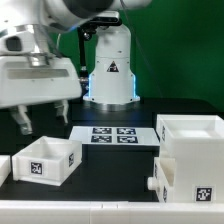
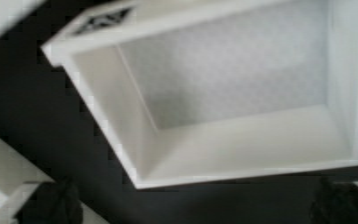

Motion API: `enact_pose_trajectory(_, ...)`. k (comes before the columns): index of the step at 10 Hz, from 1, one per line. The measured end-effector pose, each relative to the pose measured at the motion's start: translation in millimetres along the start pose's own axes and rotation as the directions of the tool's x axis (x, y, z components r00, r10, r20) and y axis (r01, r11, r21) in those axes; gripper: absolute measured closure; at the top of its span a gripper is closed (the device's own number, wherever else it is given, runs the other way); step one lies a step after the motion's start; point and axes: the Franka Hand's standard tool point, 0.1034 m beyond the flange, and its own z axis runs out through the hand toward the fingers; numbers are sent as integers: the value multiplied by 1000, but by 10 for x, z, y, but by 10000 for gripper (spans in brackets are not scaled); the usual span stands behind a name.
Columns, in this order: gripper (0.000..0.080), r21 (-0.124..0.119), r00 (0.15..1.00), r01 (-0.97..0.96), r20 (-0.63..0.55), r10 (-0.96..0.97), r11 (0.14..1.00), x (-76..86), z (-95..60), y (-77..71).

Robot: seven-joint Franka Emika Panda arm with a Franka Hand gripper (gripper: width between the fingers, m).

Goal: Assemble drawer

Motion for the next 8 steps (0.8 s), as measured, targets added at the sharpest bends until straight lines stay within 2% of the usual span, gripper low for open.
enact_pose_trajectory(1,150,7,1000,0,1,0,1000,-26,-2,-2)
enact_pose_trajectory(6,150,11,1000,-14,18,13,1000,-68,3,12)
enact_pose_trajectory(7,150,29,999,27,29,-28,999,-25,18,-11)
enact_pose_trajectory(8,150,72,1000,-8,28,6,997,0,22,-69)
